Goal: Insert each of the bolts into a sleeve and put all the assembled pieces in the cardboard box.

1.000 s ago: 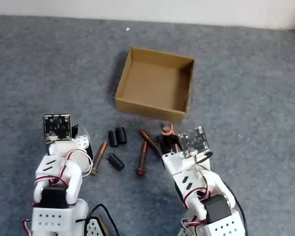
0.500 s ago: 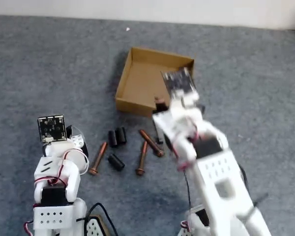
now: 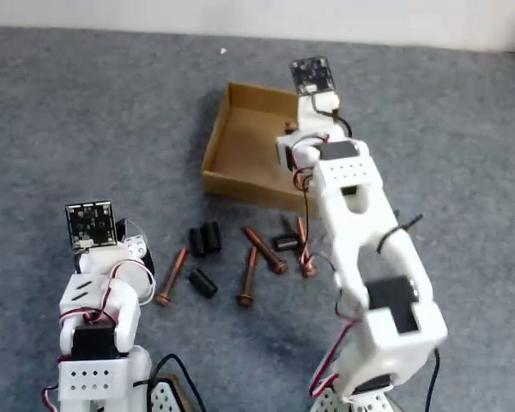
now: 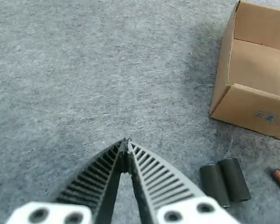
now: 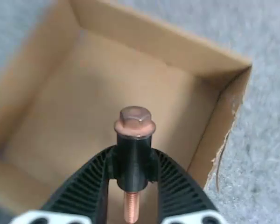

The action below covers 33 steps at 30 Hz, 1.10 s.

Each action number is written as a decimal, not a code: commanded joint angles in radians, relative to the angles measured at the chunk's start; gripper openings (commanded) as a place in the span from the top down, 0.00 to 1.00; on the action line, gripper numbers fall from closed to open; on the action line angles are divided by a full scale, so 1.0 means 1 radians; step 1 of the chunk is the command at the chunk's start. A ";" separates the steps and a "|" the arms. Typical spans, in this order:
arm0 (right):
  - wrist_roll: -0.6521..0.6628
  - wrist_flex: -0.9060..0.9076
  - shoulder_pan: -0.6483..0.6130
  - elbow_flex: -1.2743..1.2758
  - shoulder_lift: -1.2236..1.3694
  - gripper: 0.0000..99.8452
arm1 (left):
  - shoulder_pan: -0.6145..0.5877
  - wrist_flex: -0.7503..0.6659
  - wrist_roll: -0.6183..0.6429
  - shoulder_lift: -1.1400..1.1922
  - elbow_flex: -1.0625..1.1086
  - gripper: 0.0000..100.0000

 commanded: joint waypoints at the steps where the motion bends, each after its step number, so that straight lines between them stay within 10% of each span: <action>1: -0.009 -0.036 0.028 -0.097 0.044 1.00 | -0.012 -0.025 -0.018 -0.005 -0.005 0.99; 33: -0.100 0.832 -0.185 -0.595 0.058 0.87 | -0.148 -0.025 -0.015 -0.005 -0.018 0.99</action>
